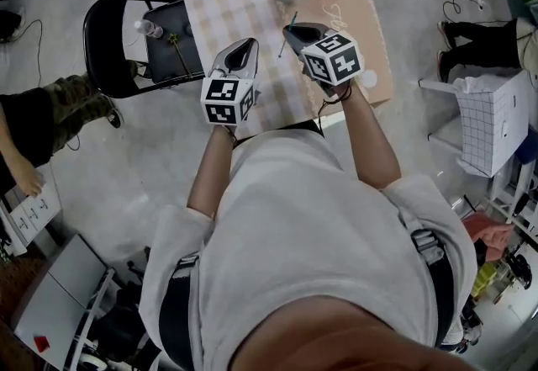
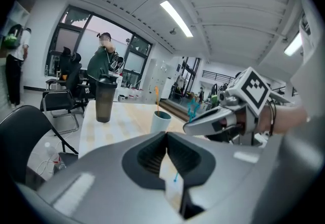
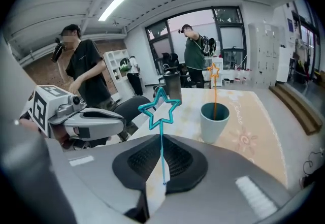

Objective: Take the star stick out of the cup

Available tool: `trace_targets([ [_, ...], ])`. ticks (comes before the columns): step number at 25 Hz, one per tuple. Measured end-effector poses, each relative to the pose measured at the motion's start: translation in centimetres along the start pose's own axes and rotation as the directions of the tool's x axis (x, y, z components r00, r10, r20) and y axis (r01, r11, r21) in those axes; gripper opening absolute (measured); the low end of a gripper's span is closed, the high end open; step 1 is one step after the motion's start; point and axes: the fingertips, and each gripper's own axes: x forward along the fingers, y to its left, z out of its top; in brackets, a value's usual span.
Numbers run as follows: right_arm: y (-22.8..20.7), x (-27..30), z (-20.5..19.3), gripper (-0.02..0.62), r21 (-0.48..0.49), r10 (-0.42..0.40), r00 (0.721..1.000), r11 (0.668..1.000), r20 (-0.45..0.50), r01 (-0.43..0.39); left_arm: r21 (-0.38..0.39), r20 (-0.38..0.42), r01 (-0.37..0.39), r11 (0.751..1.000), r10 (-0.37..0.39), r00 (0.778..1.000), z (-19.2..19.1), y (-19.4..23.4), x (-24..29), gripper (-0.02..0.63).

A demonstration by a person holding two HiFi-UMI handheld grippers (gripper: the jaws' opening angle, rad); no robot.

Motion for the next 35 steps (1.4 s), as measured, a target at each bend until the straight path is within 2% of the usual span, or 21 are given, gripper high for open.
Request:
trace_targets([
  [5, -0.4, 2.6, 1.8, 0.015, -0.005, -0.01, 0.995, 1.0, 0.103, 0.011, -0.016, -0.025, -0.055, 0.998, 0.054, 0.998, -0.7, 1.7, 0.1, 0.003],
  [10, -1.6, 5.0, 2.7, 0.018, 0.0, -0.044, 0.97, 0.999, 0.24, 0.046, -0.064, -0.051, -0.091, 0.994, 0.088, 0.995, -1.6, 2.7, 0.8, 0.003],
  [12, -1.6, 6.5, 2.5, 0.018, 0.002, -0.032, 0.972, 0.999, 0.231, 0.032, -0.083, -0.062, -0.112, 0.99, 0.107, 0.992, -2.0, 3.3, 0.9, 0.003],
  [17, -1.0, 10.6, 0.9, 0.017, -0.034, 0.014, 0.992, 0.999, 0.123, -0.01, -0.107, -0.1, -0.184, 0.977, 0.173, 0.98, -3.2, 5.3, 1.5, 0.003],
  [21, -1.2, 12.3, -0.8, 0.018, -0.027, 0.027, 0.997, 0.999, 0.066, -0.025, -0.119, -0.127, -0.199, 0.973, 0.184, 0.975, -4.3, 5.7, 2.4, 0.003],
  [32, -2.4, 13.9, -2.5, 0.025, -0.021, 0.013, 0.999, 1.0, 0.031, -0.012, -0.108, -0.153, -0.191, 0.976, 0.174, 0.973, -4.6, 5.9, 4.7, 0.003],
  [35, -2.4, 14.4, -2.6, 0.063, 0.021, 0.024, 0.998, 0.999, 0.054, -0.026, -0.072, -0.16, -0.181, 0.981, 0.168, 0.973, -3.6, 6.5, 4.9, 0.003],
])
